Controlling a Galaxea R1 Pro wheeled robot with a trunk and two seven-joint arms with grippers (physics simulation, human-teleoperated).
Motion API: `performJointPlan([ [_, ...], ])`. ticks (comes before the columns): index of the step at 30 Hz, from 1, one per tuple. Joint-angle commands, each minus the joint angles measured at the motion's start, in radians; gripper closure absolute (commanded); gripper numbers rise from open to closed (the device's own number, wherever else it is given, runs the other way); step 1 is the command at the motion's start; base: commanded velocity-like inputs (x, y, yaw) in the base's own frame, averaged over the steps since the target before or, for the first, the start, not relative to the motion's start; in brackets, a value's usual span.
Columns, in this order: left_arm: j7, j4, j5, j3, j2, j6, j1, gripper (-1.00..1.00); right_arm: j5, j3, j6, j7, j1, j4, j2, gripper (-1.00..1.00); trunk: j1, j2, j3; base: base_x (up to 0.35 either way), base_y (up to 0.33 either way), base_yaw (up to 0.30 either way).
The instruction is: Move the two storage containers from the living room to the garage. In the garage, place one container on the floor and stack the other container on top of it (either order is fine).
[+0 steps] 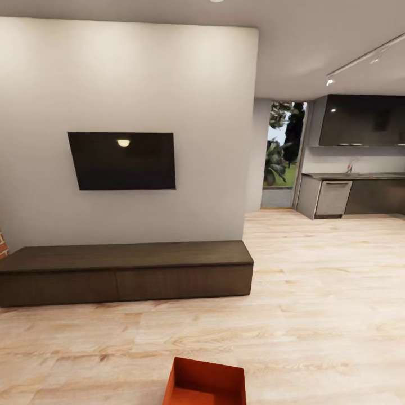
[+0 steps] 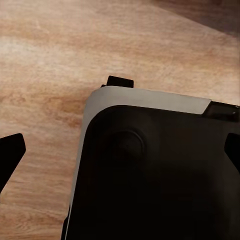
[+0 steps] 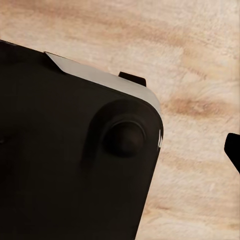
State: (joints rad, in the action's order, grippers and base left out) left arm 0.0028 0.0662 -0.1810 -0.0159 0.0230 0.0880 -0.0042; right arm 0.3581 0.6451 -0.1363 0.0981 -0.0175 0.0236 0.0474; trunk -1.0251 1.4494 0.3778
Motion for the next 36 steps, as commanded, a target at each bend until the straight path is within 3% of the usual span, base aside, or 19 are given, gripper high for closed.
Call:
performJointPlan([
  [1,0.0,0.0,-0.005,-0.001,0.0,0.002,0.0,-1.0,0.008,0.008,-0.005,0.002,-0.001,0.003,0.002,-1.0,0.0,0.001,0.001,0.004,0.0,-0.006],
  [7,0.0,0.0,-0.004,-0.001,-0.001,0.002,0.0,-1.0,0.008,0.008,-0.005,0.002,-0.001,0.003,0.003,-1.0,0.0,0.001,0.001,0.01,0.079,-0.076],
  [21,-0.001,0.0,-0.005,-0.001,-0.002,0.002,0.0,-1.0,0.008,0.008,-0.005,0.002,-0.001,0.003,0.004,-1.0,0.0,0.001,0.001,0.061,0.295,-0.004],
  [36,0.0,0.0,-0.004,-0.001,-0.001,0.002,0.0,-1.0,0.008,0.008,-0.003,0.003,-0.001,0.003,0.005,-1.0,0.0,0.001,0.001,0.008,0.022,-0.073],
])
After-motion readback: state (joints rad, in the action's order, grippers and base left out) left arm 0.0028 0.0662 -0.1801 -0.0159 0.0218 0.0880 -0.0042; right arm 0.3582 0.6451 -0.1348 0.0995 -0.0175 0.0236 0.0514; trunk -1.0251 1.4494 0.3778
